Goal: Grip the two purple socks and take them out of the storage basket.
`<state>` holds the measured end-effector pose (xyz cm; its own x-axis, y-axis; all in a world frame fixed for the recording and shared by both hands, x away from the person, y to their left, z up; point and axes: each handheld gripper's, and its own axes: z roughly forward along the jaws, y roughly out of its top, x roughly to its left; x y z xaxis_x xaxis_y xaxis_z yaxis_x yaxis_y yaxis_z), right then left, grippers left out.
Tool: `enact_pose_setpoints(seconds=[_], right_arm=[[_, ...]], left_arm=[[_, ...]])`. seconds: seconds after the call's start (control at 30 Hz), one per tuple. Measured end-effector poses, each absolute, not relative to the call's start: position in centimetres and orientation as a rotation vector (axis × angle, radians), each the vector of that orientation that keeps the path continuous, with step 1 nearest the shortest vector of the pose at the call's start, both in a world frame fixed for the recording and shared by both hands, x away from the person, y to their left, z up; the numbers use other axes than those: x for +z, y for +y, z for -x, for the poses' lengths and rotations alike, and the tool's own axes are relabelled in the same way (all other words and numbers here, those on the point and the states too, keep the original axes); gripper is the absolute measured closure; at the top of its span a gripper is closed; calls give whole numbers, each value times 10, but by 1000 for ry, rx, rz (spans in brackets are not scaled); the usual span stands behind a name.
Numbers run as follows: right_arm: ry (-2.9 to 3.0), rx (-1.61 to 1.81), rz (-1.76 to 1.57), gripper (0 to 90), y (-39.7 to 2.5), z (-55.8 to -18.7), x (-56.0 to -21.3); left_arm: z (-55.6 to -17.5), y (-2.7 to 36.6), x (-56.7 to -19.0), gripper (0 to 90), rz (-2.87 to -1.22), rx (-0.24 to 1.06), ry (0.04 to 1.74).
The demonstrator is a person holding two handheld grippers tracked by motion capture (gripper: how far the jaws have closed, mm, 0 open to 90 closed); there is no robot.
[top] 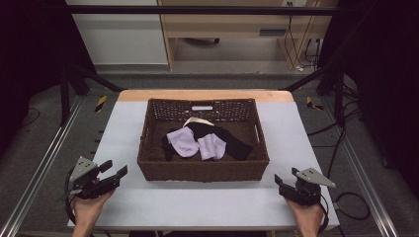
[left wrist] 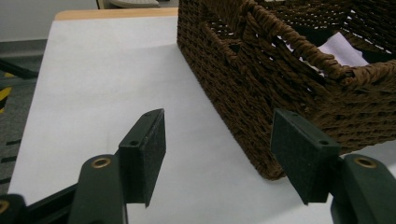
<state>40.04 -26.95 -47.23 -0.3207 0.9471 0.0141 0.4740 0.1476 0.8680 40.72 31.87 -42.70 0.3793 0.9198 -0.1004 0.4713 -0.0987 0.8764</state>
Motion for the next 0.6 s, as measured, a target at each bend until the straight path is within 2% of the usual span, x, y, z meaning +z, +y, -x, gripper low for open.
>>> enact_pose_setpoints(seconds=[0.6], right_arm=[[1831,1105,-1353,302,-273,-400,-470]], left_arm=[[-412,311,-398,349,-1717,640,1169]])
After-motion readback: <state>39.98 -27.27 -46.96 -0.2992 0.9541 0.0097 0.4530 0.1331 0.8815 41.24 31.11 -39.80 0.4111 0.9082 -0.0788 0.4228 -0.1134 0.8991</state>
